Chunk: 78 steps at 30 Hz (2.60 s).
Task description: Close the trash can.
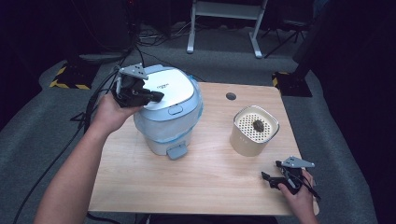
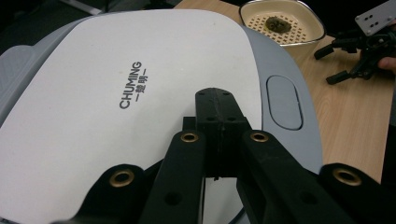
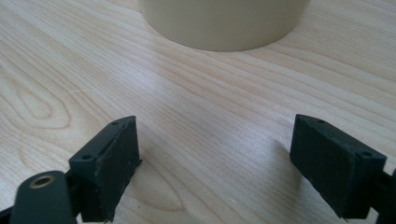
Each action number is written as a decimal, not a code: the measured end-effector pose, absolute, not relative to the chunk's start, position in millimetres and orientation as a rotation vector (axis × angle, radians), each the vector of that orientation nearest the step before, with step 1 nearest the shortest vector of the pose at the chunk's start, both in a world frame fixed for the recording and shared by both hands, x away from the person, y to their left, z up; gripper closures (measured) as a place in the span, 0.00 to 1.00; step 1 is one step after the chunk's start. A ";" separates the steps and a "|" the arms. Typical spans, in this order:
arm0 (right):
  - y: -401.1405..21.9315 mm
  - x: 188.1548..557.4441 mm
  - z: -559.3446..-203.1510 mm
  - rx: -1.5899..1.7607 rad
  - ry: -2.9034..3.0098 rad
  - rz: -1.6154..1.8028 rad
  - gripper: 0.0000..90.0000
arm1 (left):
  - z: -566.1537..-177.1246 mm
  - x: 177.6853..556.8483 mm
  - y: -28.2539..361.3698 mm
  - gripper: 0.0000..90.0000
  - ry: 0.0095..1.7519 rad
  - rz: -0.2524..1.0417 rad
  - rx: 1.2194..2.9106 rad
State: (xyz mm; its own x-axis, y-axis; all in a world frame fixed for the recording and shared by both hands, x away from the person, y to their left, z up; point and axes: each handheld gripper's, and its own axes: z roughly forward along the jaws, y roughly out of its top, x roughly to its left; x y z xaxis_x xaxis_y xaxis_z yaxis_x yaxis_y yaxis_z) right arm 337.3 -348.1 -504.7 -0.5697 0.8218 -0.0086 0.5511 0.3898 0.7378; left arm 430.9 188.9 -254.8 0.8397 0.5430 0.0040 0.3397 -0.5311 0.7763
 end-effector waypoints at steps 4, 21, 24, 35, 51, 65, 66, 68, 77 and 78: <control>-347.9 336.6 -504.7 1.187 2.283 0.997 0.17 | -252.8 430.0 185.1 1.00 0.649 0.348 2.207; -348.0 336.3 -504.6 1.186 2.284 0.998 0.18 | -254.5 432.7 186.4 0.92 0.637 0.340 2.142; -348.0 336.3 -504.6 1.186 2.284 0.998 0.18 | -252.3 430.8 194.3 0.90 0.613 0.308 2.038; -348.0 336.3 -504.6 1.186 2.284 0.998 0.18 | -245.5 405.0 202.4 0.70 0.535 0.287 1.929; -348.3 336.9 -504.7 1.183 2.289 1.003 0.17 | -268.7 348.2 207.0 0.56 0.535 0.358 1.906; -348.3 337.0 -504.7 1.183 2.289 1.003 0.17 | -307.4 326.1 224.0 0.56 0.636 0.364 1.872; -348.3 336.9 -504.7 1.184 2.289 1.003 0.17 | -310.7 324.9 224.3 0.56 0.642 0.362 1.866; -348.3 336.9 -504.7 1.183 2.289 1.003 0.17 | -313.6 324.0 224.7 0.56 0.645 0.359 1.866; -348.3 336.9 -504.7 1.183 2.289 1.003 0.17 | -338.7 317.1 224.3 0.56 0.674 0.370 1.864; -348.3 336.9 -504.7 1.183 2.289 1.003 0.17 | -338.7 317.1 224.3 0.56 0.674 0.370 1.864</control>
State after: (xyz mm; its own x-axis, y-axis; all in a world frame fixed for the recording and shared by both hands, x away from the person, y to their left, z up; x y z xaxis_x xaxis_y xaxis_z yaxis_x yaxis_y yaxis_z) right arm 336.9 -348.3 -504.7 -0.5766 0.8170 -0.0048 0.5504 0.3928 0.7368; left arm 317.1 224.3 -338.7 0.7918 0.6079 -0.0592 0.2768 -0.2708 0.9220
